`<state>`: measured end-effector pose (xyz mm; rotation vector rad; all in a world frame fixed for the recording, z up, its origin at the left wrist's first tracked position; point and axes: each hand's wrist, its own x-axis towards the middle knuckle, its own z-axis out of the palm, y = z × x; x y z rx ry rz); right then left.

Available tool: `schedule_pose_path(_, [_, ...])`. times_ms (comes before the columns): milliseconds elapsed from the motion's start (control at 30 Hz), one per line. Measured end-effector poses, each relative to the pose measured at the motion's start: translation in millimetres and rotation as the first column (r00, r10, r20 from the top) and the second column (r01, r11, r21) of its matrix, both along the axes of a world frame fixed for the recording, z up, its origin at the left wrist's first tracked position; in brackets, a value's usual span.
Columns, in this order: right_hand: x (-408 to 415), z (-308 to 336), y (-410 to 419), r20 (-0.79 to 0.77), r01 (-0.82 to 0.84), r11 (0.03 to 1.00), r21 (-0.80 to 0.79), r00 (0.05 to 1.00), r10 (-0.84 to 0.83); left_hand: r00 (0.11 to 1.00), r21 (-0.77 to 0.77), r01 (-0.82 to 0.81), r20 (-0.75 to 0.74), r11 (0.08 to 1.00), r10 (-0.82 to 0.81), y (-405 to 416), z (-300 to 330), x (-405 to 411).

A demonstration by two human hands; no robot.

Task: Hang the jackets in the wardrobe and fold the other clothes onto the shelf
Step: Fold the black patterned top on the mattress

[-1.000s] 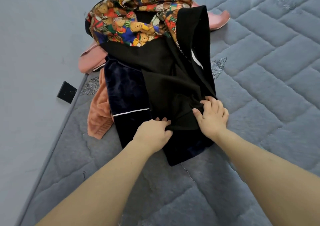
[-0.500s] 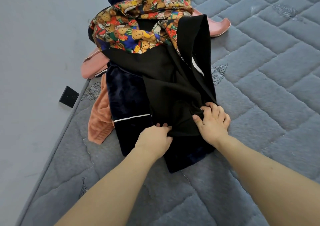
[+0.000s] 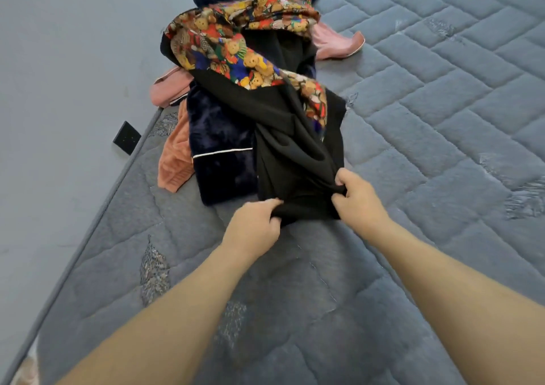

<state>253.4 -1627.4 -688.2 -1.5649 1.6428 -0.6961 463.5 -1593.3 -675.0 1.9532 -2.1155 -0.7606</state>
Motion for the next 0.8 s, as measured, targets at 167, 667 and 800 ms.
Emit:
schedule_pose_path(167, [-52.1, 21.0, 86.0, -0.203, -0.195, 0.923, 0.332, 0.941, 0.272, 0.975, 0.340, 0.191, 0.046, 0.921, -0.219, 77.8, 29.4, -37.1])
schedule_pose_path(667, [-228.3, 74.3, 234.9, -0.634, 0.281, 0.698, 0.659, 0.706, 0.315, 0.905, 0.267, 0.327, 0.188, 0.907, -0.381, 141.9, 77.8, -162.8])
schedule_pose_path(800, [-206.8, 51.7, 237.8, -0.581, 0.360, 0.684, 0.634, 0.805, 0.116, 0.749, 0.251, 0.456, 0.410, 0.854, -0.520, 137.0, 53.7, -157.4])
